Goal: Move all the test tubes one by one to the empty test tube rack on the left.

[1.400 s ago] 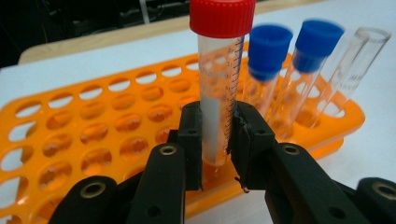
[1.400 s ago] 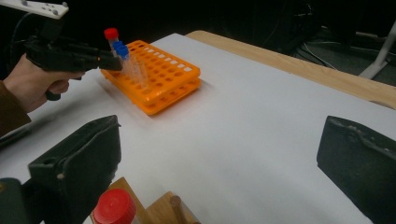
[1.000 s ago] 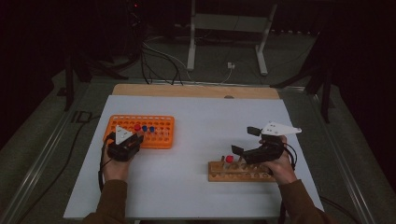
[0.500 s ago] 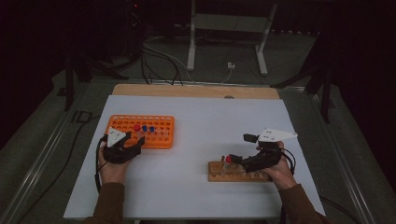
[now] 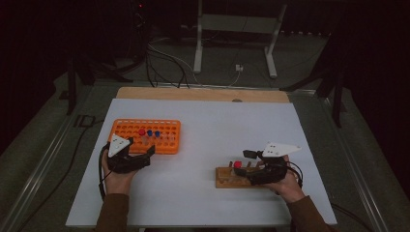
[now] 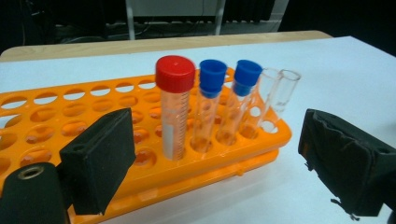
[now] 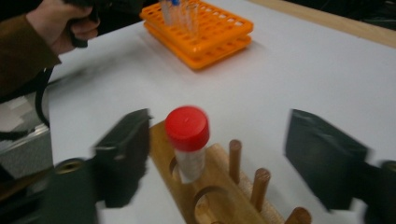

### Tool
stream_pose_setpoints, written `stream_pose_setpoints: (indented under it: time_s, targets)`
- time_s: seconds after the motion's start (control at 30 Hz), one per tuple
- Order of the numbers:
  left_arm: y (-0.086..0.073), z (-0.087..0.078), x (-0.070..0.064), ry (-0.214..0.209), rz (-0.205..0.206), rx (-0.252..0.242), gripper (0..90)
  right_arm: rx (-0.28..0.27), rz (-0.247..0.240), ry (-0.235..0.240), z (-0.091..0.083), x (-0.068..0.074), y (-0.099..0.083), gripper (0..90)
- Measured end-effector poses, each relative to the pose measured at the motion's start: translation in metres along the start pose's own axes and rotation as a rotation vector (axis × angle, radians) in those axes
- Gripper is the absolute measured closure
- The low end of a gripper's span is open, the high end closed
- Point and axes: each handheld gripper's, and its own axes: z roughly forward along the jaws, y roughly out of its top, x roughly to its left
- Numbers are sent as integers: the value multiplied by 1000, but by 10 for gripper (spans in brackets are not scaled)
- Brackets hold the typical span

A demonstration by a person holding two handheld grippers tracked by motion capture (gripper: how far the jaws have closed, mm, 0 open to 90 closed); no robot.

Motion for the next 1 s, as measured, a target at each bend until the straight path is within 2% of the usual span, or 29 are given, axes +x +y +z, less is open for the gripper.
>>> stream_pose_setpoints:
  time_s: [0.07, 0.17, 0.47, 0.7, 1.0]
  targets:
    - [0, -1, -2, -5, 4, -5, 112, 13, -27, 13, 1, 2, -2, 449]
    - [1, -2, -6, -14, 10, -10, 111, 33, -45, 31, 4, 4, -4, 571]
    - [3, -1, -15, -42, 32, -8, 110, 62, -54, 59, 14, 5, -6, 723]
    - [4, -1, -19, -50, 37, -13, 110, 56, -61, 69, 13, 7, -4, 743]
    - [5, 0, -22, -60, 49, -6, 89, 15, -61, 69, 0, 6, 4, 743]
